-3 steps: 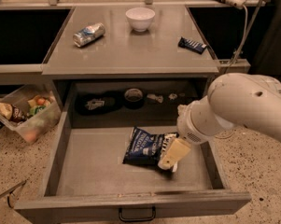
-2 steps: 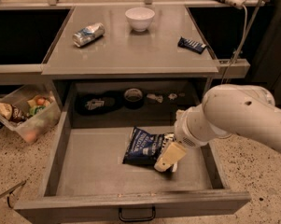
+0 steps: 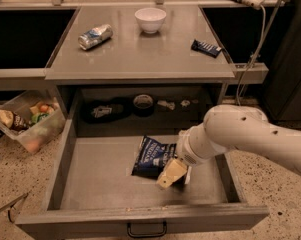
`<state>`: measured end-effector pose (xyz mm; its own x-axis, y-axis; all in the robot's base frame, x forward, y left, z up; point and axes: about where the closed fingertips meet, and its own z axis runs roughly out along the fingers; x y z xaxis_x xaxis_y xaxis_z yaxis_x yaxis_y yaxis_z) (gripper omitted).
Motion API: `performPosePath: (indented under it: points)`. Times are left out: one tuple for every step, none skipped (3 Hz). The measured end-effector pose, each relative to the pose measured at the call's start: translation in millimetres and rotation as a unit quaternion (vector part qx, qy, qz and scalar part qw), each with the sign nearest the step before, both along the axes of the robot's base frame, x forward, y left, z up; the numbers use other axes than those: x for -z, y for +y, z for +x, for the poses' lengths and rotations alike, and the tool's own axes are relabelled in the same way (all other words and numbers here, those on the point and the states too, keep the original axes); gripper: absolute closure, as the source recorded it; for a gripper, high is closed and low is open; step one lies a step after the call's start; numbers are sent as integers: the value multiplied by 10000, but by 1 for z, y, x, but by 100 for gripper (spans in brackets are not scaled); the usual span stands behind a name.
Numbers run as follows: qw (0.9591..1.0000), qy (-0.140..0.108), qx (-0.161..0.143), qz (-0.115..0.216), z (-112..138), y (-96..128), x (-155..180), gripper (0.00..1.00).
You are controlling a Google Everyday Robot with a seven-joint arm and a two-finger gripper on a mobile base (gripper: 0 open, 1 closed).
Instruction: Pick blue chip bag from top drawer and place on counter
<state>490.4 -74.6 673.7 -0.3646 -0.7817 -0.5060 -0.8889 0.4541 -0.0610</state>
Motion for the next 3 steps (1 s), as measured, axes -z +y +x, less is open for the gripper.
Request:
performPosePath:
  points:
    - [9996, 123, -185, 168, 7, 28, 18, 0]
    - [9987, 193, -361, 309, 12, 56, 33, 0]
    - [9979, 200, -469, 389, 13, 73, 50, 0]
